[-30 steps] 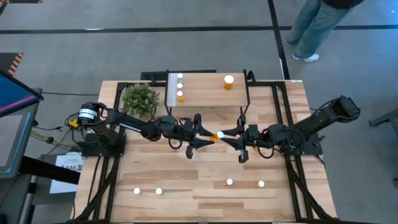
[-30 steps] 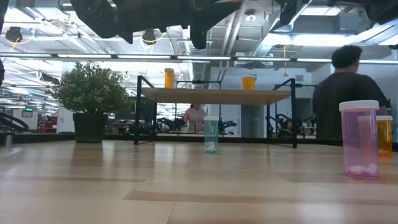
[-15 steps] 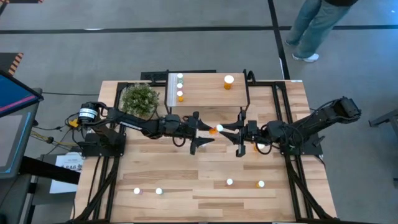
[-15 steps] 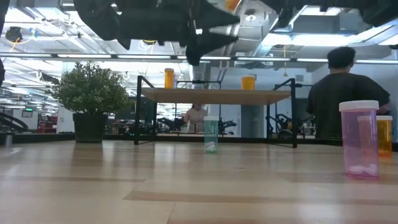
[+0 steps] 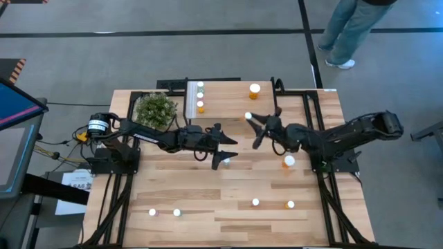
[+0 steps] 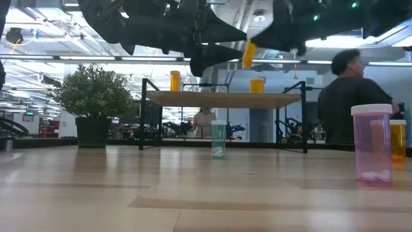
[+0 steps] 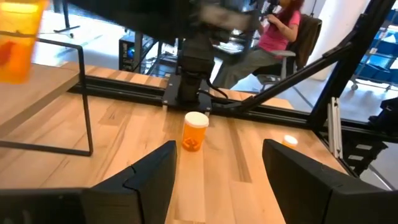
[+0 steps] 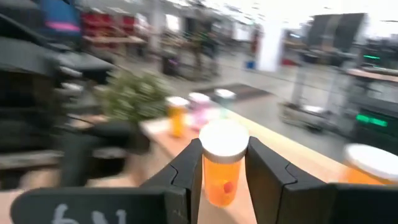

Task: Pick and place medicine bottles onto shelf by color
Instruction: Put the top left orange small pill bottle on the shelf

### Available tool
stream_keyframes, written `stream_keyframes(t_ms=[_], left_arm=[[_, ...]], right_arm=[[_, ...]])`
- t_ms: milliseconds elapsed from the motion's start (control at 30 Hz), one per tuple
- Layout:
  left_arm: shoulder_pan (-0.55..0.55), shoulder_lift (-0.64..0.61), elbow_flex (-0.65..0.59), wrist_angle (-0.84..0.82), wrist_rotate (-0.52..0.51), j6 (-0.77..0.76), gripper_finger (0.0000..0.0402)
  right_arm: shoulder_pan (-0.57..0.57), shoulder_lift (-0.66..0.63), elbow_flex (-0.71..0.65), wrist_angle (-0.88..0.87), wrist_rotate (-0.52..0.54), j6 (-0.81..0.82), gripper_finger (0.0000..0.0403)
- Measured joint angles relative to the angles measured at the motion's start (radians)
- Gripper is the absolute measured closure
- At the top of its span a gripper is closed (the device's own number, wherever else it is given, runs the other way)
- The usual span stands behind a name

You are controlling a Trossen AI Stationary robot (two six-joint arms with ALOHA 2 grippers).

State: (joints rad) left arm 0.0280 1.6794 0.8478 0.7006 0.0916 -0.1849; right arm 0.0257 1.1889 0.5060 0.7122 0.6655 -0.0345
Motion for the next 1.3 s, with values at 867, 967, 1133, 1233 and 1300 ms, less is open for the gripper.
stream_keyframes(t_ms=[867, 967, 1133, 1233, 1300], left_arm=[[0.0, 0.0, 0.0, 0.007, 0.0, 0.005, 0.0176], [0.0, 0.0, 0.0, 0.008, 0.0, 0.005, 0.0176], [0.0, 0.0, 0.0, 0.008, 0.003, 0.003, 0.0176], [0.0, 0.0, 0.0, 0.008, 0.009, -0.001, 0.0176], [0.0, 0.0, 0.0, 0.008, 0.009, -0.002, 0.0176]], right_arm=[[-0.267, -0.001, 0.001, -0.237, -0.058, 0.16, 0.0282], [-0.281, -0.002, 0.002, -0.237, -0.104, 0.161, 0.0272], [-0.284, -0.002, 0.002, -0.243, -0.114, 0.174, 0.025], [-0.284, 0.0, 0.0, -0.25, -0.116, 0.176, 0.0237], [-0.283, 0.0, 0.0, -0.245, -0.116, 0.176, 0.023]])
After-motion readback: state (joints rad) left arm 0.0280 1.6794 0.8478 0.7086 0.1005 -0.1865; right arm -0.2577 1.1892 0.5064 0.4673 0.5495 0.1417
